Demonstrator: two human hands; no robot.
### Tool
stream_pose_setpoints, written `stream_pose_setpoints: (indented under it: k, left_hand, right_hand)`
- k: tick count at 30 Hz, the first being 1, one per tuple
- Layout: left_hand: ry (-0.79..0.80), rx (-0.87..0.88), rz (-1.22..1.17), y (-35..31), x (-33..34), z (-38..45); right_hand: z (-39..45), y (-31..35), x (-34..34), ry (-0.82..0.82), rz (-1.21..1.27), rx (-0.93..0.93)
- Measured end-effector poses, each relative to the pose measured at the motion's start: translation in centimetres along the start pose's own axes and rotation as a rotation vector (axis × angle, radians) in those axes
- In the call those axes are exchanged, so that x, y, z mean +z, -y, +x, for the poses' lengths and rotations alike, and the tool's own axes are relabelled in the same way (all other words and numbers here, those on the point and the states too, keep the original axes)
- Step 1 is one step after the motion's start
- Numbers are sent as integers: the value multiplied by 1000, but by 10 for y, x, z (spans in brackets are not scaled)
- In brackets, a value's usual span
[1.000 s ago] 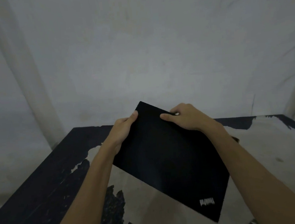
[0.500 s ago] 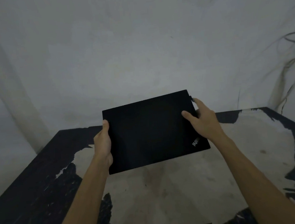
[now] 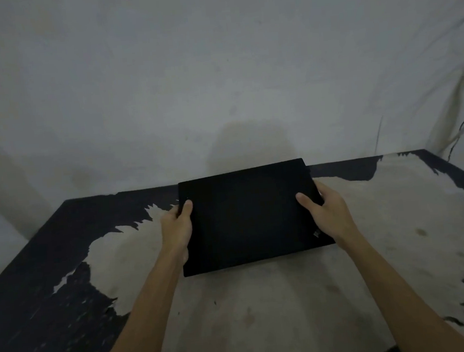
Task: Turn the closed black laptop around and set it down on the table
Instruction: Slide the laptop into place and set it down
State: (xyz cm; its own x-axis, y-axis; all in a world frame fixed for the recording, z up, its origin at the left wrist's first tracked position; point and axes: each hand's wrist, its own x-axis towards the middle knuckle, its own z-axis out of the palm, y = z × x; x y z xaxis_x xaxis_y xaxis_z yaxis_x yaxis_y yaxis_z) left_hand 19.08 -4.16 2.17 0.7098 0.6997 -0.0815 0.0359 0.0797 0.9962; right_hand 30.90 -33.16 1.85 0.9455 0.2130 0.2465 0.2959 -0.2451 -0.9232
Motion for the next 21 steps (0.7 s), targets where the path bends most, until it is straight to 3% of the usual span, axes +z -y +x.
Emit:
stream_pose_setpoints:
  k: [12, 21]
  left_hand:
    - [20, 138, 333, 28, 26, 52]
    - [19, 210, 394, 34, 33, 67]
  right_hand:
    - [50, -43, 16, -72, -131, 155]
    - [57, -48, 18, -96, -218, 152]
